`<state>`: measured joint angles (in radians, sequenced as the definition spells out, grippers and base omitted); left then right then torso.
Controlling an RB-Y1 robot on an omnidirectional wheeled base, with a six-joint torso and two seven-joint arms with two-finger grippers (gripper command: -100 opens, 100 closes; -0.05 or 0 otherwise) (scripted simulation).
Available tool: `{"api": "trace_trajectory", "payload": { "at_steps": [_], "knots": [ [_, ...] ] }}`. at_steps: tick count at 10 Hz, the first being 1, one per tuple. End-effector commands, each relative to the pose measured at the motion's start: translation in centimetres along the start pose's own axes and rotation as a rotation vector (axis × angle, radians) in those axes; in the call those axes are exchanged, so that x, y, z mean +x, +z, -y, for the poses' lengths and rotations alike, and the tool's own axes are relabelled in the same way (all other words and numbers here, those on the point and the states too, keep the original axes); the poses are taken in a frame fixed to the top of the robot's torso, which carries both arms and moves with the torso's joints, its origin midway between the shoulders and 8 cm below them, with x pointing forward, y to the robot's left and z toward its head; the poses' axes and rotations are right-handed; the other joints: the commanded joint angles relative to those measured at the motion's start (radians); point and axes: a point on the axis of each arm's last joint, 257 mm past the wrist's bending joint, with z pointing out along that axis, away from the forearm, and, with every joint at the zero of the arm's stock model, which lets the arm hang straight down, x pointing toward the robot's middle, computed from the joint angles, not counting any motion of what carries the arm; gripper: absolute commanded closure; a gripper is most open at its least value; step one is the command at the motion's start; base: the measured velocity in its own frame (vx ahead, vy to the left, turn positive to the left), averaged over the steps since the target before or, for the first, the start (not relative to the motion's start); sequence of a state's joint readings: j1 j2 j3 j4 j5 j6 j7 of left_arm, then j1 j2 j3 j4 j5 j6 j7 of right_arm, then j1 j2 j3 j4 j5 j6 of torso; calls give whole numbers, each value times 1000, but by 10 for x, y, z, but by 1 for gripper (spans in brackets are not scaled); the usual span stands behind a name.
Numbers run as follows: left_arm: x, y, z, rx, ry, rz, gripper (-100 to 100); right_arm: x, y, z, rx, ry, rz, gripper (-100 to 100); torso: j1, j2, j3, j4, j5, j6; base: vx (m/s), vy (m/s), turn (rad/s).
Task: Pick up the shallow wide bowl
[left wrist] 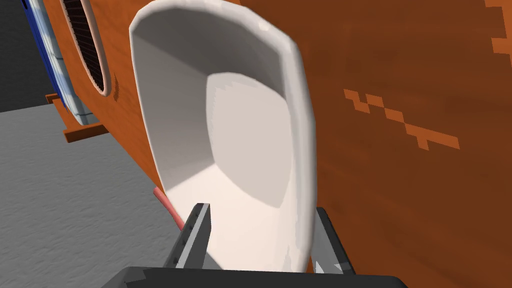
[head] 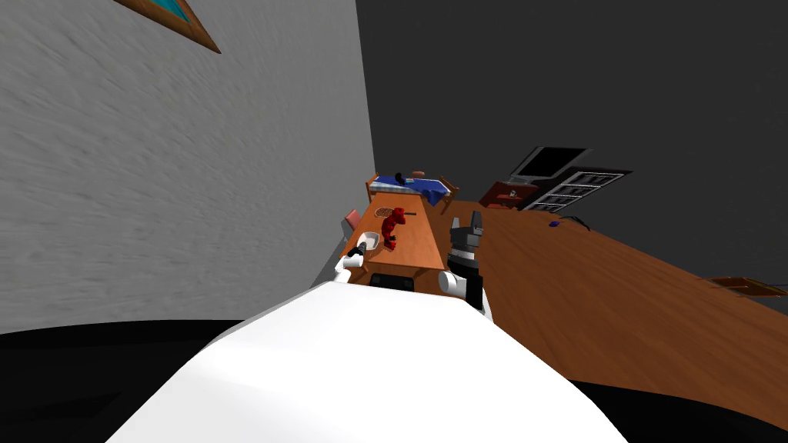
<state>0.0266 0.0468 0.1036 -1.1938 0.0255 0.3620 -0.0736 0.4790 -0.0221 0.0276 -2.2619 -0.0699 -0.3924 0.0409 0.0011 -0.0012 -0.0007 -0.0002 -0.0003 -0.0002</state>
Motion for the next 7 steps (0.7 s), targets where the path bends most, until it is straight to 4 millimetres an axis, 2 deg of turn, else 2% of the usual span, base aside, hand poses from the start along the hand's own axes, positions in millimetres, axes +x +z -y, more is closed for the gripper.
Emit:
{"api": "trace_trajectory", "payload": {
  "at_steps": [1,4,5,6,7],
  "knots": [
    [0,0,0,0,0,0,100,0,0,0,0,0,0,0,0,0,0,0,0,0,0,0,0],
    [0,0,-1,-2,0,0,100,0,0,0,0,0,0,0,-1,2,1,1,0,0,2,0,-2],
    [0,0,-1,-2,0,0,0,0,0,0,0,0,0,0,-1,2,1,1,0,0,0,0,0],
    [-1,-3,6,-1,0,0,100,0,0,0,0,0,0,0,-1,2,2,1,0,0,-48,-10,-3],
    [-2,-5,10,-1,0,1,100,0,0,0,0,0,0,0,-2,5,3,2,-1,0,-85,-14,-1]
  ]
}}
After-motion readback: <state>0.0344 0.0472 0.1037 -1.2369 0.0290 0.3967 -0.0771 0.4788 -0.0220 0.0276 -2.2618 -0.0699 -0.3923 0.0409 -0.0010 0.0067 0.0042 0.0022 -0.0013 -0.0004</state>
